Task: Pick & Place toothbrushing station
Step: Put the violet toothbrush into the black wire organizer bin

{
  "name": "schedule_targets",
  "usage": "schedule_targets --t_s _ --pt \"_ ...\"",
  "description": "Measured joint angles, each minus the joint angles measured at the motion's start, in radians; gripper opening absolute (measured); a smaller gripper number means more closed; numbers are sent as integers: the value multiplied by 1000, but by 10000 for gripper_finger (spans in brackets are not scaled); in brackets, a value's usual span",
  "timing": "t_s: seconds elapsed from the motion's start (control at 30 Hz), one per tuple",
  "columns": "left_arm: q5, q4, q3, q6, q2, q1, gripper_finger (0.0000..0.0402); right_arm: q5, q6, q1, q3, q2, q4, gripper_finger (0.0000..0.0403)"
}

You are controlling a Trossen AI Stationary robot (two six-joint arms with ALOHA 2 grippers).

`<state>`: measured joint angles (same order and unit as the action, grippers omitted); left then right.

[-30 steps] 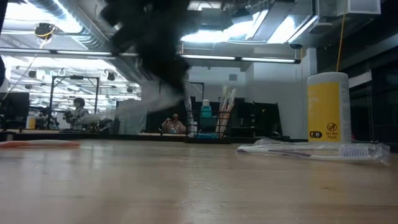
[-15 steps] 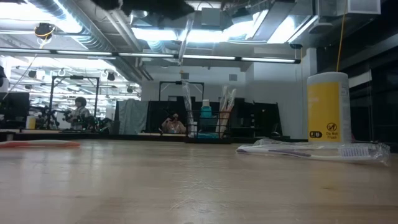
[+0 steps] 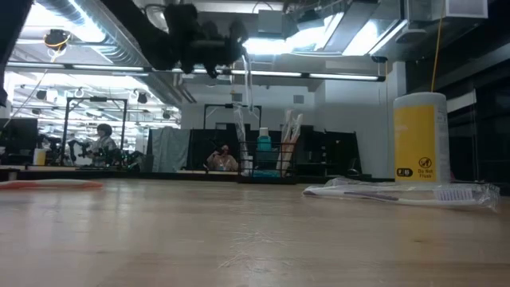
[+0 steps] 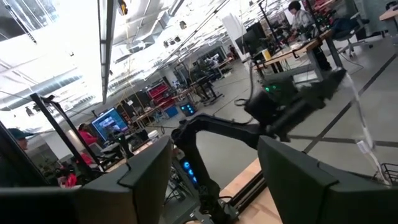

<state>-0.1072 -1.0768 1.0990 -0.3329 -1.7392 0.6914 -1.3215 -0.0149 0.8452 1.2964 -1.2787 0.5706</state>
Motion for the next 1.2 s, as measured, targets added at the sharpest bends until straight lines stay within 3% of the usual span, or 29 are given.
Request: schedule_targets --t_s 0.63,1.2 --pt "-8 3 50 113 -173 18 2 -25 7 0 0 0 14 242" --pt "-120 -6 3 111 -222 -30 2 -24 8 1 0 0 21 242"
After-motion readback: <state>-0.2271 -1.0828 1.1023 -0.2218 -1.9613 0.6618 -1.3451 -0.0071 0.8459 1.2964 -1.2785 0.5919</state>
